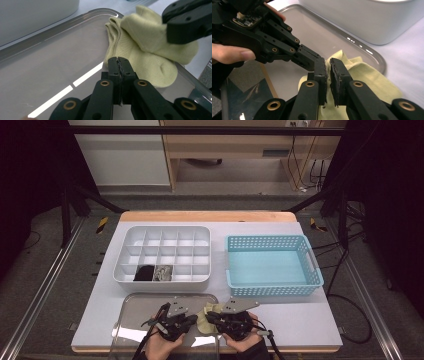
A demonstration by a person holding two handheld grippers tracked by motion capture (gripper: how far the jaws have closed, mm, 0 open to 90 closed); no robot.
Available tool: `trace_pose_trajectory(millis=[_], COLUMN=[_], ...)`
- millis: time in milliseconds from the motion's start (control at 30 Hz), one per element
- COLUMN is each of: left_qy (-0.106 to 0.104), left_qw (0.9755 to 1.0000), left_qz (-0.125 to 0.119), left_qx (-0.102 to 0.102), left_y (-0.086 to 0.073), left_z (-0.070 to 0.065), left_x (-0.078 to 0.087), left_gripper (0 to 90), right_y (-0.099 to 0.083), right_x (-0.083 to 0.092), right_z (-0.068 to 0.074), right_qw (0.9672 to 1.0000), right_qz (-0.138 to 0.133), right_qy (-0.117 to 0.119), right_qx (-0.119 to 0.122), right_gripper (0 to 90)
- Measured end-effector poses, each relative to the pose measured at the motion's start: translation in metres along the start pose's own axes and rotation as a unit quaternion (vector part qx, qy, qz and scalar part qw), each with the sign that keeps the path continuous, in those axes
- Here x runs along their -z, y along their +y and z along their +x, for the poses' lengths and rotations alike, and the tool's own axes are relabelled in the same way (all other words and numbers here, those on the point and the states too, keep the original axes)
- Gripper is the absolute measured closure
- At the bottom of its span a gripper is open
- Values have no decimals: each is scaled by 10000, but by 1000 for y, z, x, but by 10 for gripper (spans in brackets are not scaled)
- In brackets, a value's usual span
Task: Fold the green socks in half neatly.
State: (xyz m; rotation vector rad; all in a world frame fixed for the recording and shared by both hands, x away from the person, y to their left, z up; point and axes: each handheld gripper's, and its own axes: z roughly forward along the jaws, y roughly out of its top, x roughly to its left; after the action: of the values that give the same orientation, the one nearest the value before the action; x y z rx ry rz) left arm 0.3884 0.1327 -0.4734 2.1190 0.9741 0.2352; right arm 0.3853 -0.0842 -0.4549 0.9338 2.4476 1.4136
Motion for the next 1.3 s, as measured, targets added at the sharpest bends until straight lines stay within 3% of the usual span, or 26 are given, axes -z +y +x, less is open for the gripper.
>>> trace_pose_trajectory(millis=[200,300,533,700,900,1167,1300], left_qy=[-53,-8,54,41,59,93,83], left_qw=[10000,9999,9994,9995,9995,9996,9997], left_qz=[-5,-123,-245,-239,-222,-202,-168], left_qx=[70,117,232,207,202,169,148], left_y=[0,1,1,1,1,0,0], left_z=[2,6,12,11,11,10,10], left_x=[1,7,14,14,12,9,7], left_gripper=[889,889,889,886,884,880,878], right_y=[0,-4,-9,-7,-4,-19,-22], right_x=[-8,-16,-25,-18,7,-5,-9], right_z=[3,6,10,11,8,11,13], right_qw=[10000,9999,9995,9997,9997,9998,9994], right_qz=[55,144,274,153,-195,127,236], right_qy=[48,31,65,120,-18,-2,-65], right_qx=[15,81,136,141,111,175,228], right_gripper=[842,833,770,705,695,663,768])
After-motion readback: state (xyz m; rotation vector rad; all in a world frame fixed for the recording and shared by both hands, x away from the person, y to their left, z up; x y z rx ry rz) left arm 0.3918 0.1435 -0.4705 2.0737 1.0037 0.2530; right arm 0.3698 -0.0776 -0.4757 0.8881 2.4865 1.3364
